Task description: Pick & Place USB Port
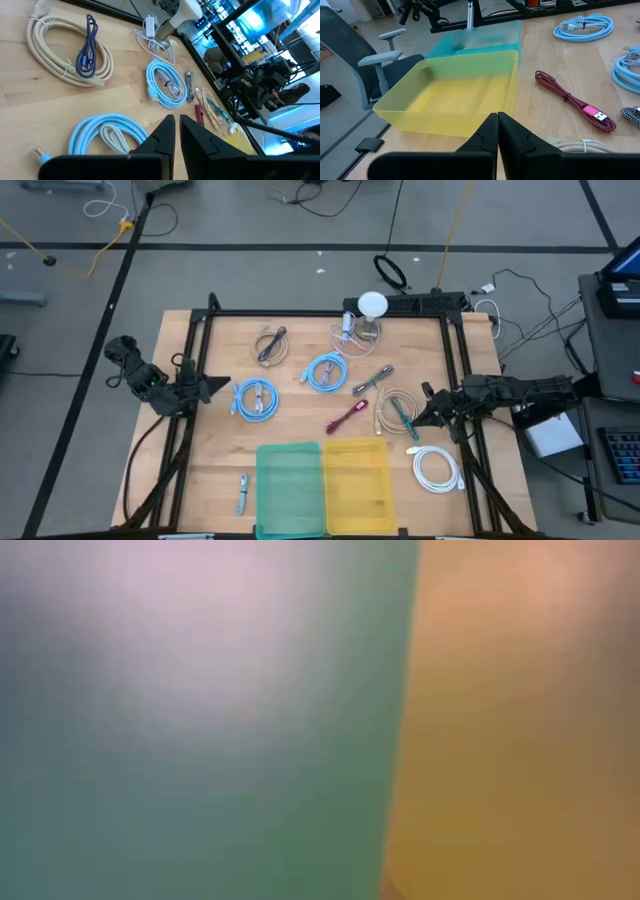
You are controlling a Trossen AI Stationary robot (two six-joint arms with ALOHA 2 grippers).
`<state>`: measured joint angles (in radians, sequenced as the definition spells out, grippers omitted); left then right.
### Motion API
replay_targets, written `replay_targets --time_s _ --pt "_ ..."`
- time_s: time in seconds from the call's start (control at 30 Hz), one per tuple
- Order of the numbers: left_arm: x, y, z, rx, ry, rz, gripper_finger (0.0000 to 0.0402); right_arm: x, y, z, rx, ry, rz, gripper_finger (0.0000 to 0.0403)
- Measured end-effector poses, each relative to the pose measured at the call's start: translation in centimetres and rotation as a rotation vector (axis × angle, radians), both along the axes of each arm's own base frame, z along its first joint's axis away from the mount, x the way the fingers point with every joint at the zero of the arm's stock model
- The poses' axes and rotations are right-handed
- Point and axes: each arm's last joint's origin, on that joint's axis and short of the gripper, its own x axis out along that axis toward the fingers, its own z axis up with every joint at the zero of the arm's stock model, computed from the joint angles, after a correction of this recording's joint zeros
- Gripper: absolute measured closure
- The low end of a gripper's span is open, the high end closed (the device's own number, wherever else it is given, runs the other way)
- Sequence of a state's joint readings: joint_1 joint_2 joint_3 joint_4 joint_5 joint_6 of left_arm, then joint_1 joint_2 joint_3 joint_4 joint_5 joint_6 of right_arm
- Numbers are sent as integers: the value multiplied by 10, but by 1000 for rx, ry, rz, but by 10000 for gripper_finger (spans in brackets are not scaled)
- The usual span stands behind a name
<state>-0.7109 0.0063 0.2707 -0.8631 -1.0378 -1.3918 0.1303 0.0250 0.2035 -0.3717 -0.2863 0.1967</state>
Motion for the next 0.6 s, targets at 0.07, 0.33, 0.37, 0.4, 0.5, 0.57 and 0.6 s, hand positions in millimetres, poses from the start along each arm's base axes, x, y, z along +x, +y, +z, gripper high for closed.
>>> replay_targets --time_s 0.07,0.33,0.37,0.4,0.5,0.57,0.6 --pt "0 0 0 0 0 0 373 0 0 0 0 0 0 403" --pt "0 0 0 0 0 0 373 0 0 0 0 0 0 403" --pt "0 0 0 0 0 0 373 0 0 0 0 0 0 403" --pt "0 0 0 0 0 0 373 0 0 0 0 0 0 403" --pt "0 0 0 0 0 0 373 0 0 0 0 0 0 403" --pt "0 0 0 0 0 0 373 0 0 0 -1 -1 -2 403" --pt "0 0 0 0 0 0 373 1 -1 0 -8 -5 -9 403"
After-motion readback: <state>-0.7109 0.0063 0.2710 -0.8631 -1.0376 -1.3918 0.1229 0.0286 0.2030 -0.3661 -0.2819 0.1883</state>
